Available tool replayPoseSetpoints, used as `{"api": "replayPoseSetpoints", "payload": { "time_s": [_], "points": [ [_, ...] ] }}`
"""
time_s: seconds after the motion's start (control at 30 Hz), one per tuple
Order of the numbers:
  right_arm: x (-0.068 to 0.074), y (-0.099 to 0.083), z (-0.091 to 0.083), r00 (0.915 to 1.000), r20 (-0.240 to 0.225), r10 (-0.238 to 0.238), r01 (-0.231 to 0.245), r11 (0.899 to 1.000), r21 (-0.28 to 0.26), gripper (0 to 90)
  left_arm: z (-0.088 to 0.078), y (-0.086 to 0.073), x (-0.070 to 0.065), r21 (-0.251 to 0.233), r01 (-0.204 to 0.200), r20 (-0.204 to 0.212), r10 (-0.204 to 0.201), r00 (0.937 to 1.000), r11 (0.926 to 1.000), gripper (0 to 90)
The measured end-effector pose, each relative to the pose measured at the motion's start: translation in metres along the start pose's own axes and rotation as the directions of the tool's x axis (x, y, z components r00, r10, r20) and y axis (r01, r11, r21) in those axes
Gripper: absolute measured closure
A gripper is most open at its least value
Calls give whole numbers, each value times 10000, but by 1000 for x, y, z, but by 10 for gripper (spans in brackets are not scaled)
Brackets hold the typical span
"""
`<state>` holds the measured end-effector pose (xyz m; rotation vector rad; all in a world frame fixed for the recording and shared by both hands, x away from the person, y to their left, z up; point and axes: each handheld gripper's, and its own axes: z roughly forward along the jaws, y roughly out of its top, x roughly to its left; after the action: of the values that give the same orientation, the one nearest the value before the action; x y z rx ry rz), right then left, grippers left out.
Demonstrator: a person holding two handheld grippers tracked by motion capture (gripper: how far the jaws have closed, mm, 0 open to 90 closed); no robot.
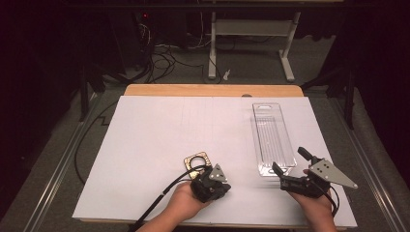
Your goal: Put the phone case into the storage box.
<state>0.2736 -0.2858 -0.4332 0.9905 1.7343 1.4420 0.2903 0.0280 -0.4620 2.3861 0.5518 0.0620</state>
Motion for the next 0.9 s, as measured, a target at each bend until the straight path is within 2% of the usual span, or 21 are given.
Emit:
{"api": "replayPoseSetpoints", "payload": {
  "time_s": [0.13,0.2,0.23,0.27,0.3,0.43,0.57,0.6,0.63,0.77,0.8,0.83,0.9],
  "points": [
    [0,0,0,10000,3,42,-42,10000,25,11,-9,-9,1,182,-71,-15,71,10000,9998,899],
    [0,0,0,10000,-7,93,-93,10000,25,12,-13,-13,2,272,-64,-111,67,9999,9996,899],
    [0,0,0,9999,-10,112,-112,9999,16,12,-15,-16,2,205,86,-120,-84,9999,9998,900],
    [0,0,0,9999,-5,133,-133,9999,3,13,-17,-18,4,285,22,-180,-17,9998,9996,900],
    [0,0,0,9999,1,148,-148,9999,-8,13,-19,-20,3,172,293,-221,-289,9993,9994,900],
    [0,0,0,9998,1,195,-195,9998,-21,14,-28,-32,7,-36,876,-404,-877,9953,9961,900],
    [1,0,1,9998,-3,191,-191,9998,-14,14,-39,-44,15,34,960,-704,-956,9929,9954,900],
    [1,0,1,9998,2,181,-181,9998,-24,15,-42,-47,18,103,897,-789,-886,9929,9959,900],
    [1,1,1,9998,4,177,-177,9998,-26,15,-47,-50,23,359,579,-907,-545,9944,9977,900],
    [1,1,2,9999,1,153,-153,9999,-40,15,-58,-61,32,147,922,-1133,-900,9895,9956,900],
    [1,1,2,9999,-6,154,-154,9999,-31,16,-60,-64,32,-72,1219,-1122,-1220,9862,9925,900],
    [1,1,2,9999,-20,143,-143,9999,-28,16,-61,-67,33,-185,1329,-1182,-1342,9839,9910,900],
    [2,1,2,9999,-16,136,-136,9999,-16,16,-66,-72,35,-176,1357,-1300,-1368,9820,9906,900]
  ]
}}
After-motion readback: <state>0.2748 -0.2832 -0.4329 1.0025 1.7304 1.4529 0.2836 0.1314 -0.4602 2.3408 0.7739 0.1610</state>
